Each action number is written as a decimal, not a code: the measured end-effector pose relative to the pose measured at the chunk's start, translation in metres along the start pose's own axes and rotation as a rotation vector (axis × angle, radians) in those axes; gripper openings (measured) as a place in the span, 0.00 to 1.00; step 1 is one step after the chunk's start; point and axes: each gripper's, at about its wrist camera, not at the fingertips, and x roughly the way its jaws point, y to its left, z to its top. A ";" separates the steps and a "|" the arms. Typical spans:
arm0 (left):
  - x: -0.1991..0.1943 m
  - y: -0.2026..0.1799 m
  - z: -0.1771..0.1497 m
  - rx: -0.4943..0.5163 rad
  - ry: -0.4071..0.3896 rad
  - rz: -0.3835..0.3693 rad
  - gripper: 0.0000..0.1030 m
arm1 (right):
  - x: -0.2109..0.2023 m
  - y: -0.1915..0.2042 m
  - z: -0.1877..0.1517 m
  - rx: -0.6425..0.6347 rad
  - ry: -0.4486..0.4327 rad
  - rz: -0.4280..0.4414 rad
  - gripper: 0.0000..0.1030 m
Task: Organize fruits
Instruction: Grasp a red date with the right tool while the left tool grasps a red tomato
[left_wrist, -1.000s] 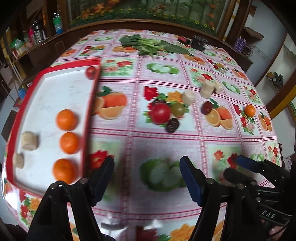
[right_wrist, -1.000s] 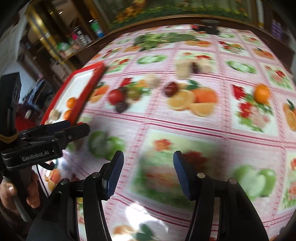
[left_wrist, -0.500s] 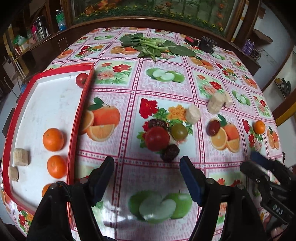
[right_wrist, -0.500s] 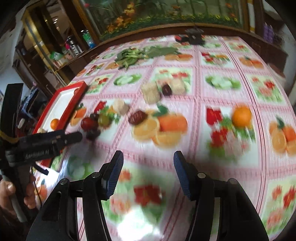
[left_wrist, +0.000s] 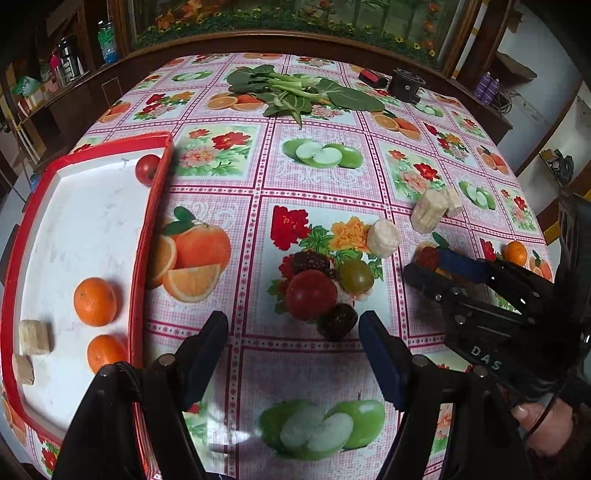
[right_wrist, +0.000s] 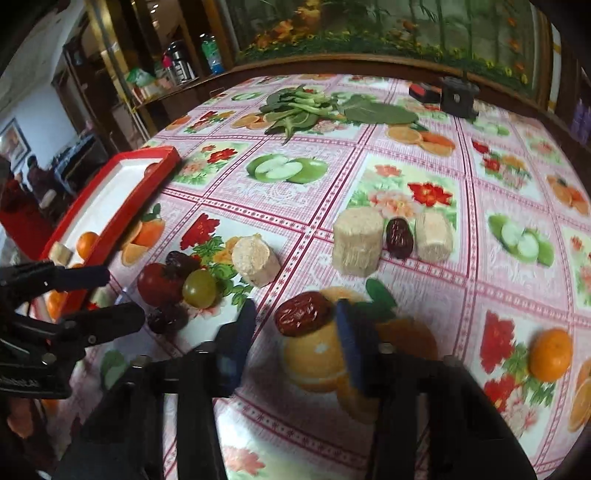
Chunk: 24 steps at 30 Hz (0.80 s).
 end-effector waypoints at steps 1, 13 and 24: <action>0.002 0.000 0.002 -0.001 0.002 -0.002 0.74 | 0.000 0.001 0.000 -0.016 0.001 -0.010 0.31; 0.028 0.002 0.010 -0.028 0.007 -0.047 0.69 | -0.002 -0.002 -0.003 0.007 -0.004 0.006 0.31; 0.017 0.001 0.001 -0.010 -0.042 -0.136 0.34 | -0.005 0.003 -0.005 0.003 -0.006 -0.006 0.31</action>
